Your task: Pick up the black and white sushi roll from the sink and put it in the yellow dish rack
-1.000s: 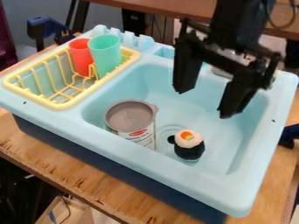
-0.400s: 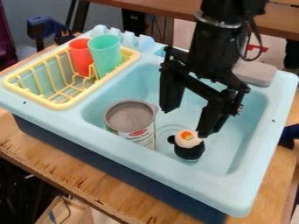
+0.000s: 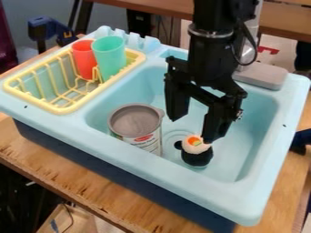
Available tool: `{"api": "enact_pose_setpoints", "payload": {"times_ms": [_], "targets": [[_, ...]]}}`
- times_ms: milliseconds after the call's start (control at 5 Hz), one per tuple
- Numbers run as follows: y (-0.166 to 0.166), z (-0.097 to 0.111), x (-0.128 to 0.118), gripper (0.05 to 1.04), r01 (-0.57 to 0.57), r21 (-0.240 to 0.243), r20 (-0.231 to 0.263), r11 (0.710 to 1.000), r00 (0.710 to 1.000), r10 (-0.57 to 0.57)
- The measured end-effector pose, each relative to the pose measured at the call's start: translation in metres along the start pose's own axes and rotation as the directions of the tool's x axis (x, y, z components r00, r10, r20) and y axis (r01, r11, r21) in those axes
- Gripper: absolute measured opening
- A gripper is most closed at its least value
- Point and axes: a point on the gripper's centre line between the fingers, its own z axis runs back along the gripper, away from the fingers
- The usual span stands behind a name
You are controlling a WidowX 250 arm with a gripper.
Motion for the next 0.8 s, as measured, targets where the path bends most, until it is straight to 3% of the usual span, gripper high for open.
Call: {"api": "enact_pose_setpoints", "payload": {"times_ms": [200, 400, 800], "targets": [[0.0, -0.001, 0.007, 1.0, 0.029, -0.017, 0.049, 0.999, 0.998, -0.029], [-0.002, -0.005, 0.012, 1.001, 0.051, -0.026, 0.065, 0.998, 0.997, -0.049], [0.001, -0.022, 0.012, 1.001, 0.053, -0.051, 0.035, 0.997, 0.998, -0.051]]}}
